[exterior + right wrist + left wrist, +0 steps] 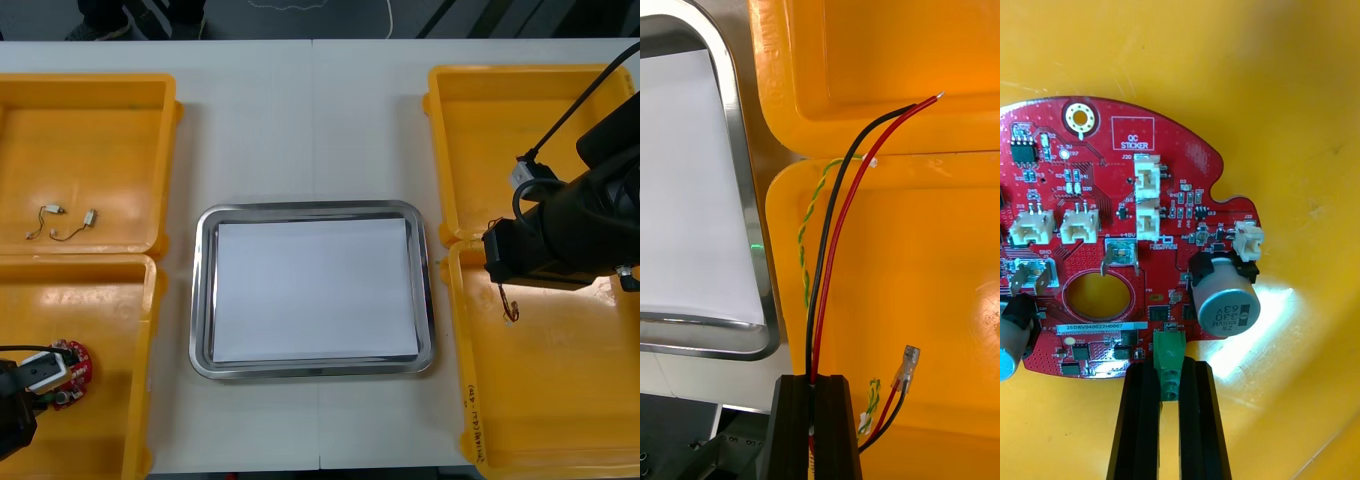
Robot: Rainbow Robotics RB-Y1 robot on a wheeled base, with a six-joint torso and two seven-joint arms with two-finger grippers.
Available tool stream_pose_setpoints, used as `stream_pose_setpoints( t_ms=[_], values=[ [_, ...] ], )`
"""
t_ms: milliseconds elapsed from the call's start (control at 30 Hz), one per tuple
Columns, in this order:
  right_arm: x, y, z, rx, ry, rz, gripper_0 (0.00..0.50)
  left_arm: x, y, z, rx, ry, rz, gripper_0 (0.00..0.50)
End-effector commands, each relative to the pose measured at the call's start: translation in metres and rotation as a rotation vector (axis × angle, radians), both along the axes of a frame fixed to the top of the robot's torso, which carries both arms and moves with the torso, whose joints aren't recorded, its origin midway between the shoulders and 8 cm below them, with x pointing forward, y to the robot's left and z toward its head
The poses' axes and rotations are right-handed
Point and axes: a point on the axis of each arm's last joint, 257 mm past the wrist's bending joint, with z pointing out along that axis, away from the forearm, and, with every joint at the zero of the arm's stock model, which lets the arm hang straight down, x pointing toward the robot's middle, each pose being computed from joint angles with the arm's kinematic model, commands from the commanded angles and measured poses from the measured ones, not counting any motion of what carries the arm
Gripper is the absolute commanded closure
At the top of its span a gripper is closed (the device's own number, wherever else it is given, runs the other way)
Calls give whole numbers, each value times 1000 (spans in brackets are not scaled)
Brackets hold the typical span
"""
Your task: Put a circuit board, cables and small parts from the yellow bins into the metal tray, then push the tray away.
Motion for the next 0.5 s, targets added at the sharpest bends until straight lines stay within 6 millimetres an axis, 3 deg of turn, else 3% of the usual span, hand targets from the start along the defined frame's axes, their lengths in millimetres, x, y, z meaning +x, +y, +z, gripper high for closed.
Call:
stream_pose_setpoints(
  t_ms=[33, 500],
  values=[
    [1, 7, 8, -5, -29, 18, 500, -2, -7, 5, -7, -19, -31, 500],
    [1, 7, 8, -8, -31, 17, 500, -3, 24, 52, -18, -22, 14, 500]
  ],
)
